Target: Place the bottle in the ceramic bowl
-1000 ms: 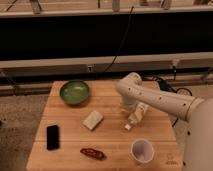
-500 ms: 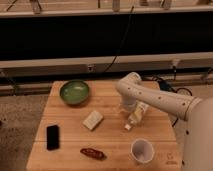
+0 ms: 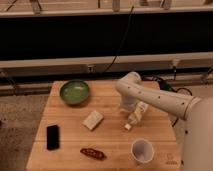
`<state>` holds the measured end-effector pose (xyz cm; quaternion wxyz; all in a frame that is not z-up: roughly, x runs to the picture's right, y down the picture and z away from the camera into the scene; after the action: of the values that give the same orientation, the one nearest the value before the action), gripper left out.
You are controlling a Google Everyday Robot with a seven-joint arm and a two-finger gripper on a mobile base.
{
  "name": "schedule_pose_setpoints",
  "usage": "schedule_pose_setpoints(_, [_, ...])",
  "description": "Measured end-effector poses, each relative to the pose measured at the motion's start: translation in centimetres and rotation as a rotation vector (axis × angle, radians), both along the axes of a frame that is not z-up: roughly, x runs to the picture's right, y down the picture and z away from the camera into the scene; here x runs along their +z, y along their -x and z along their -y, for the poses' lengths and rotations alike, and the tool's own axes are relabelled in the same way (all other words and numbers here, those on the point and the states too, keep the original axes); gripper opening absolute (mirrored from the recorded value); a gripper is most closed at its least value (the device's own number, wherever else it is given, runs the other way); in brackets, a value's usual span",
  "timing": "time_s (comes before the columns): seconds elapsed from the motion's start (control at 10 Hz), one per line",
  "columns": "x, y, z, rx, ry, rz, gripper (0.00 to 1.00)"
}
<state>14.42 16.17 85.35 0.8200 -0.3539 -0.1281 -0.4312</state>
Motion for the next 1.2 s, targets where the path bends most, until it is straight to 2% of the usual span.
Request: schedule_pose_setpoints(1.2, [0.08, 0.4, 0.21, -0.012, 0.024, 0.02, 0.8])
